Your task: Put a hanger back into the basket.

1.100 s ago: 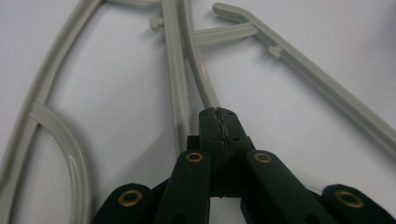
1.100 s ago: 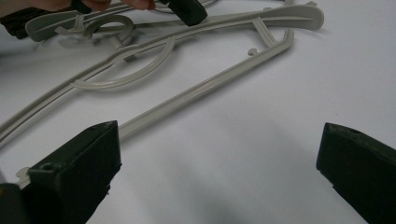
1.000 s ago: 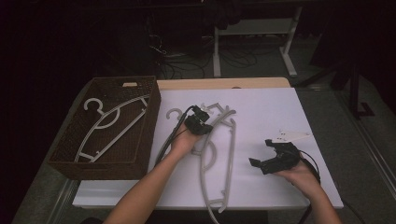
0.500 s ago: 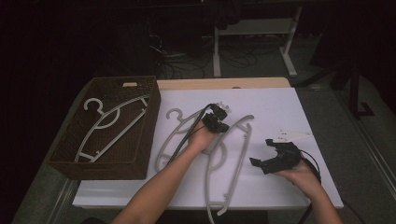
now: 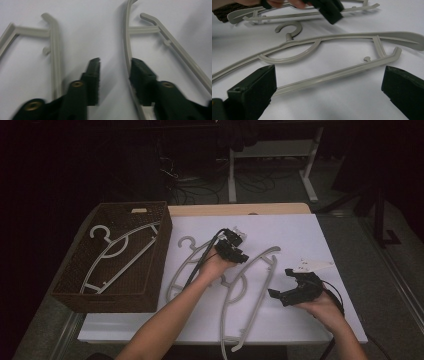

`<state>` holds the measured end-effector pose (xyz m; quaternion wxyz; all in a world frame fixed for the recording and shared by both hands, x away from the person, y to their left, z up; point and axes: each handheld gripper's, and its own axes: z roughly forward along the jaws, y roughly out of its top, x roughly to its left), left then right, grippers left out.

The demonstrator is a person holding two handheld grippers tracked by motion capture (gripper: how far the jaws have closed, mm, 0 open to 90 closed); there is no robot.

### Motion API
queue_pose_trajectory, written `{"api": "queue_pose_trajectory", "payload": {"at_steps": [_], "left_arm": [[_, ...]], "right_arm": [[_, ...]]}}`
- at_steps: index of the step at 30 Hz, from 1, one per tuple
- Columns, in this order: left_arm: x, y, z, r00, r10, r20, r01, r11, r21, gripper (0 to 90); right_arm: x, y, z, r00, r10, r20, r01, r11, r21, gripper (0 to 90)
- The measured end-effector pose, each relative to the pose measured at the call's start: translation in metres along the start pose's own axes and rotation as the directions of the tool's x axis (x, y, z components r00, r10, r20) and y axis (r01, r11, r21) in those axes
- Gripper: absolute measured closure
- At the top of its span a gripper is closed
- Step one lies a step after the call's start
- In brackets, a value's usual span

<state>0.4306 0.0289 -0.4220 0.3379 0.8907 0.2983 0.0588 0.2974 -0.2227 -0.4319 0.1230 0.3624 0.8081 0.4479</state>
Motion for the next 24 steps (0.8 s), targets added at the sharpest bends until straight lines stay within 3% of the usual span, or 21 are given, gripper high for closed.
{"api": "queue_pose_trajectory", "payload": {"at_steps": [3, 9, 12, 15, 20, 21, 22, 24], "left_arm": [[-0.001, -0.013, -0.015, 0.9990, -0.022, 0.039, 0.023, 0.9997, -0.007, 51.1], [-0.015, -0.042, -0.038, 0.9964, -0.003, 0.084, 0.003, 1.0000, 0.000, 46.4], [-0.021, -0.056, -0.047, 0.9976, 0.019, 0.067, -0.020, 0.9998, 0.003, 48.5], [-0.019, -0.070, -0.055, 0.9978, 0.006, 0.067, -0.006, 1.0000, -0.002, 58.3], [-0.018, -0.086, -0.059, 0.9987, 0.010, 0.051, -0.012, 0.9994, 0.033, 78.8], [-0.017, -0.092, -0.059, 0.9983, 0.008, 0.058, -0.011, 0.9984, 0.055, 78.8], [-0.017, -0.097, -0.059, 0.9990, 0.011, 0.043, -0.014, 0.9975, 0.070, 85.3], [-0.017, -0.102, -0.060, 0.9998, 0.018, 0.011, -0.019, 0.9971, 0.074, 87.6]], "right_arm": [[0.000, 0.000, 0.000, 1.0000, 0.000, 0.003, 0.000, 1.0000, 0.003, 0.0], [0.000, 0.000, 0.001, 1.0000, 0.001, 0.007, -0.001, 1.0000, 0.006, 0.0], [0.001, 0.000, 0.000, 1.0000, 0.001, 0.007, -0.001, 1.0000, 0.006, 0.0], [0.001, 0.000, 0.001, 1.0000, 0.001, 0.008, -0.001, 1.0000, 0.006, 0.0], [0.001, 0.000, 0.001, 1.0000, 0.000, 0.009, 0.000, 1.0000, 0.009, 0.0], [0.001, 0.000, 0.001, 1.0000, 0.001, 0.008, -0.001, 1.0000, 0.009, 0.0], [0.001, 0.000, 0.001, 1.0000, -0.001, 0.009, 0.001, 1.0000, 0.009, 0.0], [0.001, 0.000, 0.001, 1.0000, -0.001, 0.010, 0.001, 0.9999, 0.010, 0.0]]}}
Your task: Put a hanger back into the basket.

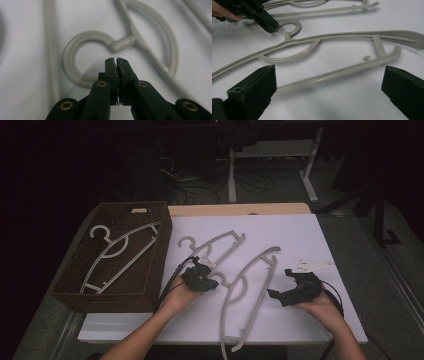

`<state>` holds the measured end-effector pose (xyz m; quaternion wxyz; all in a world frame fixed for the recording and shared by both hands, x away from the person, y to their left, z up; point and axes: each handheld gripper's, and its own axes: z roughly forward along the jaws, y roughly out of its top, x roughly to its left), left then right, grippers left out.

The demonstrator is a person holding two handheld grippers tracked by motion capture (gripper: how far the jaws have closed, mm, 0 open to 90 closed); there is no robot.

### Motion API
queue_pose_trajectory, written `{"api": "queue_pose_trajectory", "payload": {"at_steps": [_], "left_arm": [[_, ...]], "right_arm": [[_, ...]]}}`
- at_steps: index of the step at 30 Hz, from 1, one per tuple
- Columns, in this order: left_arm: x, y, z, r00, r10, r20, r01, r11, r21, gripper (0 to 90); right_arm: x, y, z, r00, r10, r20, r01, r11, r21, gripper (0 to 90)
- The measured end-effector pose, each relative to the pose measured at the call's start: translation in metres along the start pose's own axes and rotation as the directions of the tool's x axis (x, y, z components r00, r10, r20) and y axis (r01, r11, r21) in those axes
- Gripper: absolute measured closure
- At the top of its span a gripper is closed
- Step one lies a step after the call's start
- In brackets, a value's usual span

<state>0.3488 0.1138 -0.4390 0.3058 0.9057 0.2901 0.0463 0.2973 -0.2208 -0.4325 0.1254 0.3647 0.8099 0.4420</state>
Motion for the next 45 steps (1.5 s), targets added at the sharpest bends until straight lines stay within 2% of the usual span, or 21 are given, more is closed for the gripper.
{"api": "queue_pose_trajectory", "payload": {"at_steps": [2, 5, 7, 14, 19, 27, 29, 36, 38, 39, 43, 44, 45], "left_arm": [[0.003, -0.004, -0.003, 0.9997, -0.004, -0.025, 0.004, 0.9999, -0.013, 88.4], [0.008, -0.002, -0.002, 0.9992, -0.016, -0.036, 0.015, 0.9994, -0.031, 89.5], [0.011, 0.002, 0.005, 0.9992, -0.019, -0.035, 0.019, 0.9995, -0.024, 89.8], [0.016, 0.017, 0.022, 0.9971, 0.000, -0.076, -0.002, 0.9997, -0.026, 90.0], [0.017, 0.027, 0.031, 0.9966, 0.012, -0.081, -0.015, 0.9992, -0.037, 90.0], [0.012, 0.053, 0.051, 0.9957, 0.041, -0.083, -0.046, 0.9978, -0.049, 90.0], [0.013, 0.065, 0.059, 0.9958, 0.047, -0.078, -0.051, 0.9974, -0.051, 90.0], [0.026, 0.095, 0.078, 0.9932, 0.050, -0.105, -0.055, 0.9976, -0.043, 90.0], [0.027, 0.098, 0.080, 0.9924, 0.051, -0.112, -0.056, 0.9976, -0.040, 90.0], [0.031, 0.106, 0.086, 0.9905, 0.052, -0.127, -0.058, 0.9976, -0.038, 90.0], [0.034, 0.109, 0.087, 0.9921, 0.039, -0.119, -0.045, 0.9981, -0.041, 90.0], [0.034, 0.109, 0.087, 0.9921, 0.039, -0.119, -0.045, 0.9981, -0.041, 89.2], [0.033, 0.108, 0.081, 0.9945, 0.026, -0.102, -0.032, 0.9977, -0.059, 85.2]], "right_arm": [[0.000, 0.000, 0.000, 1.0000, 0.002, 0.001, -0.002, 1.0000, -0.001, 0.0], [0.000, 0.000, 0.000, 1.0000, 0.000, 0.001, 0.000, 1.0000, 0.000, 0.0], [0.000, 0.000, 0.001, 1.0000, -0.001, 0.001, 0.001, 1.0000, 0.003, 0.0], [0.000, 0.000, 0.000, 1.0000, 0.002, 0.002, -0.002, 1.0000, 0.003, 0.0], [0.000, 0.000, 0.001, 1.0000, -0.003, 0.000, 0.003, 1.0000, 0.003, 0.0], [0.000, 0.000, 0.000, 1.0000, -0.002, 0.000, 0.002, 1.0000, 0.003, 0.0], [0.000, 0.000, 0.000, 1.0000, -0.001, 0.000, 0.001, 1.0000, 0.002, 0.0], [-0.002, -0.001, -0.001, 1.0000, 0.001, -0.005, -0.001, 1.0000, -0.003, 0.0], [-0.002, -0.001, -0.001, 1.0000, 0.002, -0.006, -0.002, 1.0000, -0.004, 0.0], [-0.002, -0.001, -0.001, 1.0000, 0.002, -0.006, -0.003, 1.0000, -0.005, 0.0], [-0.002, -0.001, -0.002, 1.0000, 0.002, -0.009, -0.002, 1.0000, -0.008, 0.0], [-0.002, -0.001, -0.002, 1.0000, 0.002, -0.007, -0.002, 1.0000, -0.009, 0.0], [-0.002, -0.001, -0.002, 1.0000, 0.004, -0.005, -0.004, 0.9999, -0.011, 1.0]]}}
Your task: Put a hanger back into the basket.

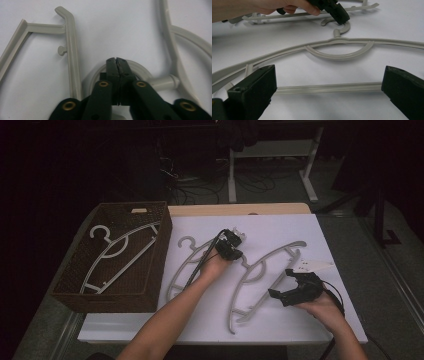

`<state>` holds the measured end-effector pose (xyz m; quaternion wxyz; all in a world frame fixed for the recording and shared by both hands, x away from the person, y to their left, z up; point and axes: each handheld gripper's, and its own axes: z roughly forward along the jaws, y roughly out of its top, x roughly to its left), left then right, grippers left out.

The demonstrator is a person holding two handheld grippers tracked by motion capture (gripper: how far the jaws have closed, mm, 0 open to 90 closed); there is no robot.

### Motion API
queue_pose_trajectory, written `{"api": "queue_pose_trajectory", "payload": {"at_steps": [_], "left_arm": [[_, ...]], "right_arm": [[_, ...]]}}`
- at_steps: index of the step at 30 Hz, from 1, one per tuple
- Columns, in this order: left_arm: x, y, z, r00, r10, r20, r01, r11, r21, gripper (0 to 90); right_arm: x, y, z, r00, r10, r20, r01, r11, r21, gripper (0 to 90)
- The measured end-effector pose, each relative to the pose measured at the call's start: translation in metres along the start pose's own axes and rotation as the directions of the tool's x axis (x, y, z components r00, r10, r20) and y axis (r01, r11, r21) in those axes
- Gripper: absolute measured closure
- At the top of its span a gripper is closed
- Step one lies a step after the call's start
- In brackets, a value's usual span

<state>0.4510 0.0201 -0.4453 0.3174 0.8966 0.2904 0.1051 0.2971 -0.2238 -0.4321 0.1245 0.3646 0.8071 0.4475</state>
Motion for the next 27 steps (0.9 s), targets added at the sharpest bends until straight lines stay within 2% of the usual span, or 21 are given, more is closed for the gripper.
{"api": "queue_pose_trajectory", "payload": {"at_steps": [1, 3, 4, 5, 6, 8, 9, 10, 11, 12, 13, 14, 15, 16, 17, 18, 20, 22, 24, 26, 27], "left_arm": [[0.000, 0.000, 0.000, 1.0000, 0.000, 0.000, 0.000, 1.0000, 0.000, 83.0], [-0.001, -0.003, -0.010, 0.9992, -0.014, 0.037, 0.015, 0.9997, -0.021, 79.7], [-0.001, -0.007, -0.021, 0.9969, -0.025, 0.075, 0.028, 0.9986, -0.044, 70.3], [-0.001, -0.007, -0.021, 0.9969, -0.025, 0.075, 0.028, 0.9986, -0.044, 66.6], [-0.001, -0.010, -0.027, 0.9952, -0.035, 0.092, 0.041, 0.9974, -0.060, 62.1], [-0.001, -0.017, -0.039, 0.9922, -0.045, 0.116, 0.055, 0.9952, -0.081, 58.0], [-0.001, -0.024, -0.049, 0.9868, -0.056, 0.152, 0.071, 0.9930, -0.095, 51.8], [-0.001, -0.024, -0.049, 0.9868, -0.056, 0.152, 0.071, 0.9930, -0.095, 48.7], [-0.001, -0.028, -0.053, 0.9829, -0.065, 0.172, 0.084, 0.9912, -0.102, 48.7], [-0.001, -0.032, -0.058, 0.9796, -0.067, 0.189, 0.089, 0.9904, -0.106, 43.7], [-0.002, -0.036, -0.062, 0.9769, -0.065, 0.203, 0.089, 0.9897, -0.112, 43.7], [-0.002, -0.040, -0.066, 0.9755, -0.062, 0.211, 0.088, 0.9896, -0.114, 39.4], [-0.003, -0.044, -0.069, 0.9726, -0.062, 0.224, 0.090, 0.9893, -0.115, 39.4], [-0.003, -0.052, -0.076, 0.9675, -0.065, 0.244, 0.097, 0.9880, -0.120, 36.2], [-0.004, -0.057, -0.079, 0.9653, -0.068, 0.252, 0.102, 0.9873, -0.122, 35.0], [-0.004, -0.057, -0.079, 0.9653, -0.068, 0.252, 0.102, 0.9873, -0.122, 34.5], [-0.006, -0.068, -0.084, 0.9608, -0.069, 0.269, 0.106, 0.9859, -0.129, 32.1], [-0.006, -0.072, -0.085, 0.9605, -0.070, 0.269, 0.108, 0.9854, -0.131, 30.8], [-0.007, -0.079, -0.085, 0.9606, -0.069, 0.269, 0.106, 0.9860, -0.128, 28.6], [-0.007, -0.080, -0.086, 0.9611, -0.067, 0.268, 0.104, 0.9867, -0.125, 27.8], [-0.007, -0.082, -0.088, 0.9608, -0.068, 0.269, 0.108, 0.9848, -0.137, 27.2]], "right_arm": [[0.000, 0.000, 0.000, 1.0000, 0.000, 0.000, 0.000, 1.0000, 0.000, 1.0], [-0.001, 0.000, -0.002, 0.9999, 0.003, 0.011, -0.003, 1.0000, -0.006, 5.2], [-0.003, 0.001, -0.004, 0.9998, 0.011, 0.018, -0.011, 0.9999, -0.006, 10.1], [-0.003, 0.001, -0.004, 0.9998, 0.011, 0.018, -0.011, 0.9999, -0.006, 10.1], [-0.006, 0.003, -0.006, 0.9990, 0.025, 0.037, -0.025, 0.9997, -0.006, 15.3], [-0.008, 0.004, -0.007, 0.9986, 0.034, 0.041, -0.034, 0.9994, -0.004, 18.1], [-0.013, 0.008, -0.008, 0.9976, 0.042, 0.054, -0.043, 0.9991, 0.007, 26.2], [-0.015, 0.009, -0.008, 0.9971, 0.044, 0.062, -0.045, 0.9988, 0.017, 29.5], [-0.015, 0.009, -0.008, 0.9971, 0.044, 0.062, -0.045, 0.9988, 0.017, 29.5], [-0.021, 0.012, -0.007, 0.9958, 0.054, 0.073, -0.056, 0.9981, 0.026, 37.7], [-0.021, 0.012, -0.007, 0.9958, 0.054, 0.073, -0.056, 0.9981, 0.026, 37.7], [-0.027, 0.015, -0.006, 0.9940, 0.051, 0.096, -0.055, 0.9979, 0.034, 45.6], [-0.027, 0.015, -0.006, 0.9940, 0.051, 0.096, -0.055, 0.9979, 0.034, 45.6], [-0.035, 0.017, -0.004, 0.9908, 0.057, 0.123, -0.062, 0.9974, 0.038, 55.2], [-0.039, 0.018, -0.004, 0.9894, 0.056, 0.134, -0.062, 0.9972, 0.042, 59.6], [-0.039, 0.018, -0.004, 0.9894, 0.056, 0.134, -0.062, 0.9972, 0.042, 59.6], [-0.051, 0.021, -0.001, 0.9856, 0.077, 0.151, -0.085, 0.9952, 0.048, 71.4], [-0.055, 0.021, 0.000, 0.9853, 0.081, 0.150, -0.090, 0.9947, 0.050, 75.3], [-0.065, 0.021, 0.003, 0.9829, 0.095, 0.158, -0.105, 0.9929, 0.057, 86.8], [-0.067, 0.021, 0.004, 0.9821, 0.091, 0.165, -0.103, 0.9926, 0.064, 88.9], [-0.069, 0.018, 0.007, 0.9812, 0.083, 0.174, -0.099, 0.9911, 0.089, 89.1]]}}
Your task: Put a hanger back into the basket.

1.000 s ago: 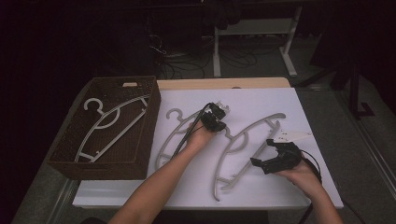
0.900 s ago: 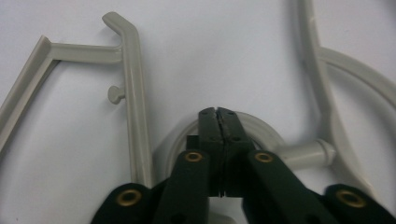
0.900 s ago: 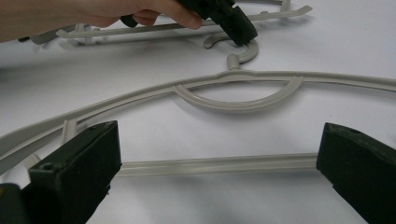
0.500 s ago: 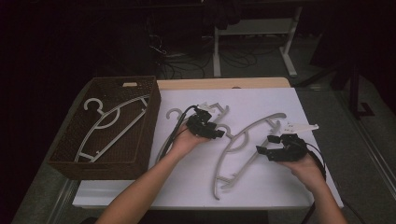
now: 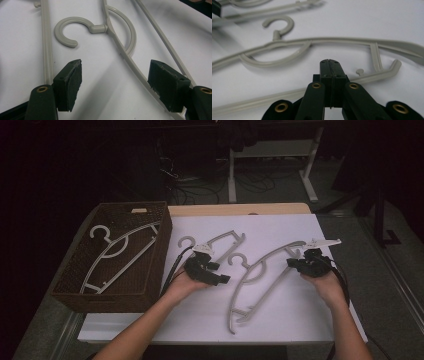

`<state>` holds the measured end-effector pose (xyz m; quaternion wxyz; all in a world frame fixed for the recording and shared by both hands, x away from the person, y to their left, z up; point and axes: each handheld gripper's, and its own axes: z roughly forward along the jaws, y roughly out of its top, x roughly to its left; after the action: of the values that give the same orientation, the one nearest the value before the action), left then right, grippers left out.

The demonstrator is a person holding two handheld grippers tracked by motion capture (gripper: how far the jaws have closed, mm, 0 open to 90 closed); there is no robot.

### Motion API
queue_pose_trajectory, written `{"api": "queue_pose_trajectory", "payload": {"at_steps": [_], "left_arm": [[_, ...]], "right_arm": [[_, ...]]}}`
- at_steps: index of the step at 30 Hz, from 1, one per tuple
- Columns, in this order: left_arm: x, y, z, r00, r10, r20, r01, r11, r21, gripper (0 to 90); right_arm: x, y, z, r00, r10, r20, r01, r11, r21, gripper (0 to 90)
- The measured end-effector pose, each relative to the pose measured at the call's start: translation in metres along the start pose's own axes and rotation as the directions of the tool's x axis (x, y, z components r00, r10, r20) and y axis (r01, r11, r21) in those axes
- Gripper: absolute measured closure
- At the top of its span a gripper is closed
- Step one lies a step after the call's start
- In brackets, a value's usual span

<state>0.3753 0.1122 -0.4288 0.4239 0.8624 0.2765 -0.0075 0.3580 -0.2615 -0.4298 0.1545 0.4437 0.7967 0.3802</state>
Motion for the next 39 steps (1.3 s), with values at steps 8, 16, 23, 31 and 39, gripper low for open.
{"api": "queue_pose_trajectory", "payload": {"at_steps": [8, 16, 23, 31, 39], "left_arm": [[-0.005, -0.004, 0.003, 1.0000, 0.004, 0.006, -0.004, 1.0000, 0.006, 26.6], [-0.010, -0.004, 0.009, 0.9998, 0.015, 0.015, -0.016, 0.9996, 0.022, 26.7], [-0.015, -0.004, 0.014, 0.9994, 0.024, 0.027, -0.025, 0.9990, 0.038, 26.7], [-0.024, -0.003, 0.028, 0.9970, 0.028, 0.072, -0.033, 0.9975, 0.062, 27.2], [-0.033, 0.003, 0.053, 0.9920, 0.028, 0.123, -0.041, 0.9942, 0.100, 31.1]], "right_arm": [[0.000, -0.005, 0.006, 0.9995, -0.017, 0.026, 0.016, 0.9995, 0.027, 89.1], [0.002, -0.008, 0.015, 0.9989, -0.033, 0.035, 0.031, 0.9977, 0.060, 89.1], [0.000, -0.012, 0.018, 0.9992, -0.024, 0.031, 0.022, 0.9971, 0.073, 89.2], [-0.001, -0.015, 0.022, 0.9991, -0.025, 0.033, 0.022, 0.9954, 0.093, 89.2], [-0.001, -0.015, 0.023, 0.9990, -0.028, 0.034, 0.024, 0.9947, 0.100, 89.3]]}}
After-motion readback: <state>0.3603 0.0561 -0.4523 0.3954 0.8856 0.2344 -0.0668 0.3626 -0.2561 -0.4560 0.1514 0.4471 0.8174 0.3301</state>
